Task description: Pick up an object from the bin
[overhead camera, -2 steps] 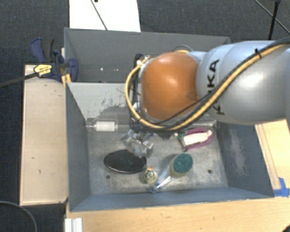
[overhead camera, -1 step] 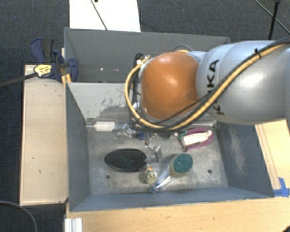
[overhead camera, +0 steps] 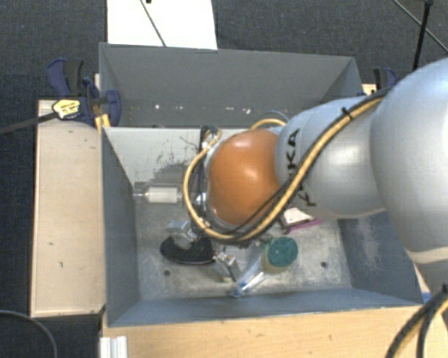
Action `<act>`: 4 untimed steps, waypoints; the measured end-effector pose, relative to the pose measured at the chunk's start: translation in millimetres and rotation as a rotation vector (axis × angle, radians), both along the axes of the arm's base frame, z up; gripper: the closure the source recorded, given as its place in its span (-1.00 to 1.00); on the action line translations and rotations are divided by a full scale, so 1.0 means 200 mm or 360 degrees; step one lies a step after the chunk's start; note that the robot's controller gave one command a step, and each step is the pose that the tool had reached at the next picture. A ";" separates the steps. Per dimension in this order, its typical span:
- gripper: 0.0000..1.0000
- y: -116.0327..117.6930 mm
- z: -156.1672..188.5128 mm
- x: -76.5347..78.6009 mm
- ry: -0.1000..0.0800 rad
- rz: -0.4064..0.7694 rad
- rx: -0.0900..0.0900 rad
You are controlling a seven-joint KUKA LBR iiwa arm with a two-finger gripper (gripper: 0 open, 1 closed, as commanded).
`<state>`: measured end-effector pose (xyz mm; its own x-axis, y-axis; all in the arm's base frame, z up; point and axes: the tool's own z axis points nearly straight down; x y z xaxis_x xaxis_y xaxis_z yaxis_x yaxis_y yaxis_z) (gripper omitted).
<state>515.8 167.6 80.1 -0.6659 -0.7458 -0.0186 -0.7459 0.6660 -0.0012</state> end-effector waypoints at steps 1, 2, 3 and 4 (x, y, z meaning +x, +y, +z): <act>-1.00 -0.06 -0.01 0.31 0.0010 -0.0150 -0.0010; 1.00 -0.05 0.00 0.32 0.0003 -0.0154 -0.0009; 1.00 0.06 0.29 0.17 0.0007 0.0719 -0.0020; 1.00 0.02 1.18 0.17 -0.0002 0.0661 -0.0022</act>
Offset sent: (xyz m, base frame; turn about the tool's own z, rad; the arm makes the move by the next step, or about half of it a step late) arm 0.0580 -0.0138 -0.0101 0.0901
